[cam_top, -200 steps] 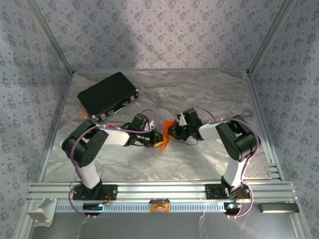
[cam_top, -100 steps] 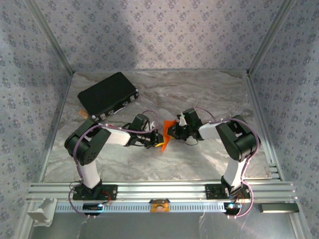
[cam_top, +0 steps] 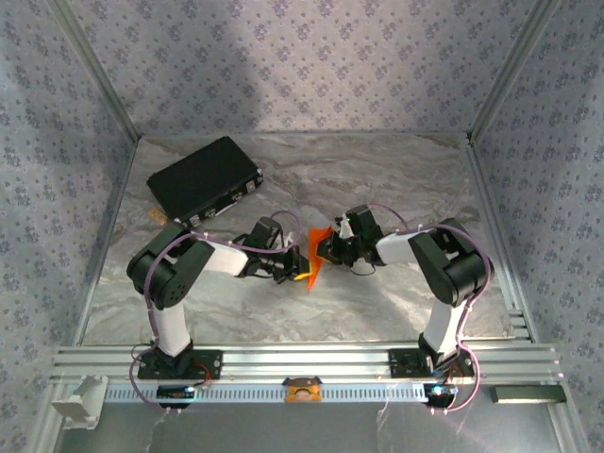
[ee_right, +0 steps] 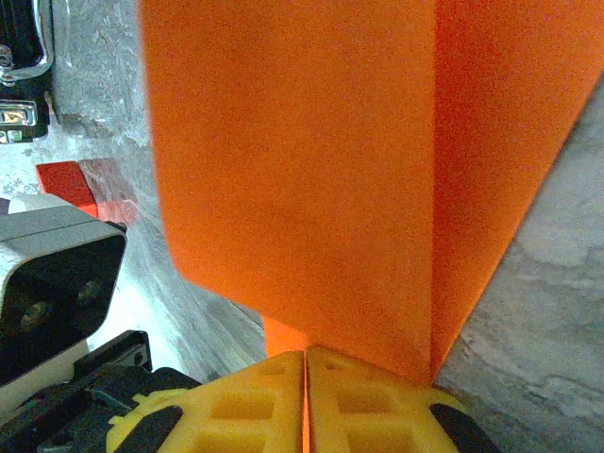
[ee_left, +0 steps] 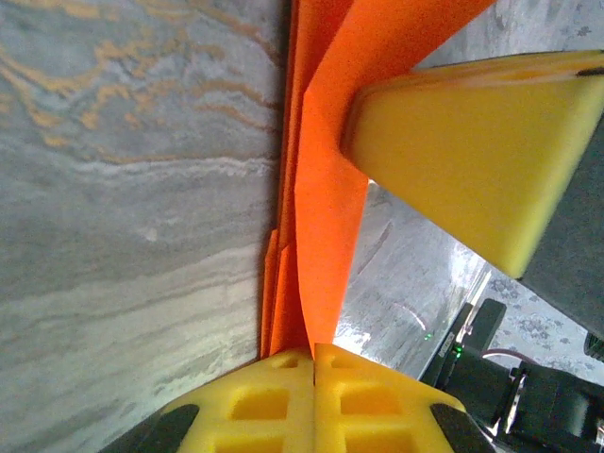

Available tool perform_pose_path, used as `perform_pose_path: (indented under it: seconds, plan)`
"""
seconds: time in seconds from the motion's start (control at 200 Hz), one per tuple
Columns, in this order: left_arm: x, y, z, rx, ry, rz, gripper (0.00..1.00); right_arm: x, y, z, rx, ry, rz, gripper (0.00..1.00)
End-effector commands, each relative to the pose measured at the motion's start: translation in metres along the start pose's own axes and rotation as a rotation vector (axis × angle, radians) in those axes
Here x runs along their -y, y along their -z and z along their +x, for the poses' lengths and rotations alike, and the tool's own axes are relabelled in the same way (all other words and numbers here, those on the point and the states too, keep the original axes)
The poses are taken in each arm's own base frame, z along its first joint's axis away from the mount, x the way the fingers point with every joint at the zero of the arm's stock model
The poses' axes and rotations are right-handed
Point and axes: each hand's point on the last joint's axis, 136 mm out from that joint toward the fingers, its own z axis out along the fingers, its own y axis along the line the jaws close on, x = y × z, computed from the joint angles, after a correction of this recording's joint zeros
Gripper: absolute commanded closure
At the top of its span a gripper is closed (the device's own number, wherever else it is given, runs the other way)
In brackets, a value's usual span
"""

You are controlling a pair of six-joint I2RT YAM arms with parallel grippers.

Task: Fold a paper plane with a square sheet of paper (pick it up from the middle)
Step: Fold the wing for the fifth time at the center of the table.

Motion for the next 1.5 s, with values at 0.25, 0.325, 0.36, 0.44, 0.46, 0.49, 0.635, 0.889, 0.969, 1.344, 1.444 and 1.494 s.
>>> perform_pose_path:
  seconds: [0.25, 0.325, 0.36, 0.44, 0.46, 0.49, 0.635, 0.889, 0.969, 1.344, 1.444, 1.494]
  plan:
    - [-0.018, 0.004, 0.029, -0.115, 0.013, -0.049, 0.89, 0.048, -0.004, 0.020, -0.037, -0.071, 0.181, 0.88]
    - [-0.017, 0.005, 0.031, -0.121, 0.005, -0.054, 0.90, 0.048, -0.004, 0.020, -0.038, -0.072, 0.180, 0.88]
    - [-0.018, 0.006, 0.032, -0.124, 0.004, -0.057, 0.91, 0.048, -0.004, 0.020, -0.037, -0.073, 0.182, 0.88]
    - [-0.021, 0.007, 0.035, -0.132, 0.001, -0.068, 0.95, 0.048, -0.004, 0.020, -0.039, -0.073, 0.183, 0.88]
    - [-0.021, 0.007, 0.035, -0.133, 0.000, -0.072, 0.96, 0.048, -0.004, 0.020, -0.039, -0.073, 0.183, 0.88]
    - [-0.022, 0.007, 0.035, -0.135, -0.001, -0.075, 0.97, 0.048, -0.004, 0.020, -0.037, -0.073, 0.183, 0.88]
    - [-0.023, 0.008, 0.038, -0.148, -0.001, -0.073, 0.93, 0.048, -0.004, 0.019, -0.037, -0.073, 0.183, 0.88]
    - [-0.028, 0.011, 0.045, -0.171, -0.017, -0.105, 0.86, 0.049, -0.005, 0.020, -0.038, -0.074, 0.184, 0.88]
    - [-0.027, 0.010, 0.046, -0.184, -0.027, -0.106, 0.88, 0.048, -0.005, 0.019, -0.038, -0.074, 0.182, 0.88]
    - [-0.022, 0.003, 0.054, -0.217, -0.069, -0.125, 0.92, 0.050, -0.005, 0.021, -0.042, -0.078, 0.188, 0.89]
    - [-0.025, 0.003, 0.054, -0.221, -0.073, -0.148, 0.91, 0.050, -0.005, 0.022, -0.042, -0.078, 0.191, 0.88]
    - [-0.029, 0.003, 0.055, -0.219, -0.075, -0.170, 0.91, 0.050, -0.005, 0.022, -0.043, -0.079, 0.190, 0.88]
